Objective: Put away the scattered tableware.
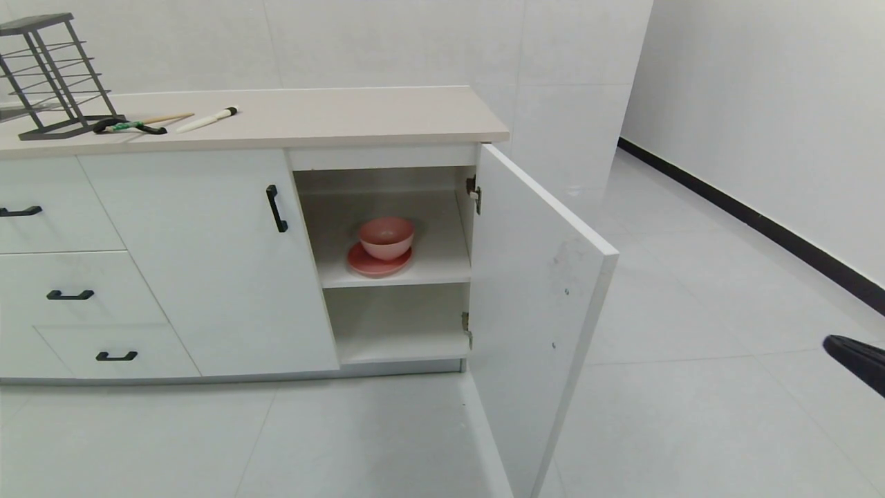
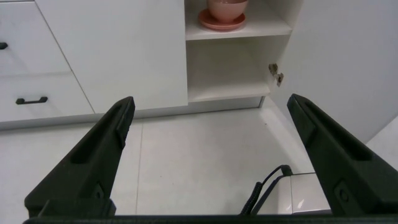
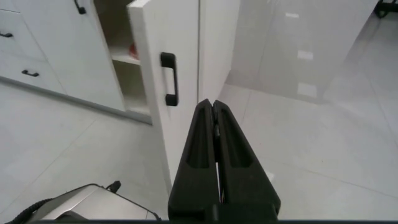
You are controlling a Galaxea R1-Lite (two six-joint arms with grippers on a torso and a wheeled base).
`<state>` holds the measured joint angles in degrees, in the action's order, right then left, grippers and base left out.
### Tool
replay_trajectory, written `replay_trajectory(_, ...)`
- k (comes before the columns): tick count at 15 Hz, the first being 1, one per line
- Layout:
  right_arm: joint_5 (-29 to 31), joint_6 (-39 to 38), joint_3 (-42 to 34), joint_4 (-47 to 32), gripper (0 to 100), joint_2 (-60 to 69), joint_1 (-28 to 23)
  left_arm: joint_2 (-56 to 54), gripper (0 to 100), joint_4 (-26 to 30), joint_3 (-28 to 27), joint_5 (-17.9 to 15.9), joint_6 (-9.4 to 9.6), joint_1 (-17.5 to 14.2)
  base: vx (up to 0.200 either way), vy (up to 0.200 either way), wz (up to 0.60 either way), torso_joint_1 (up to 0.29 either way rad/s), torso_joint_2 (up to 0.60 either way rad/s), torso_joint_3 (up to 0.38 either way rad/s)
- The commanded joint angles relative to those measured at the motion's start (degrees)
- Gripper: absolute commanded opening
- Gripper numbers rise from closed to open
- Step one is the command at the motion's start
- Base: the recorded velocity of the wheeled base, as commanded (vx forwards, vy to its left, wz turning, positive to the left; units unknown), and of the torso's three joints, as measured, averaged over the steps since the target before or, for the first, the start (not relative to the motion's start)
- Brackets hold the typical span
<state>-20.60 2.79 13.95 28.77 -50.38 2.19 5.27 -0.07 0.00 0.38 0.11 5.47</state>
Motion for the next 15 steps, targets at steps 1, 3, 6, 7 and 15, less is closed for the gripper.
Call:
replay_trajectory(1,-0.23,0.11,-3.49,12.89,0,-17.82,-1.32,0.09,100,-0.01,0.0,0.06,-0.11,-0.02,0.0,0.0,0.0,0.0,0.0,0.0)
replay_trajectory(3,-4.8,0.11,-4.28,23.53,0,-26.43,-0.7,0.09,100,-0.01,0.0,-0.03,-0.11,-0.02,0.0,0.0,0.0,0.0,0.0,0.0)
replay_trajectory(6,-7.35,2.13,-4.1,38.64,0,-39.7,-1.23,0.09,100,-0.01,0.0,0.06,-0.29,-0.02,0.0,0.0,0.0,0.0,0.0,0.0)
replay_trajectory(7,-7.61,2.48,-4.01,43.12,0,-43.4,-0.88,0.09,100,-0.01,0.0,0.06,-0.29,-0.02,0.0,0.0,0.0,0.0,0.0,0.0)
replay_trajectory(15,-13.94,5.38,6.71,48.66,0,-53.94,3.52,0.09,100,-0.1,0.0,0.15,-0.64,-0.02,0.0,0.0,0.0,0.0,0.0,0.0)
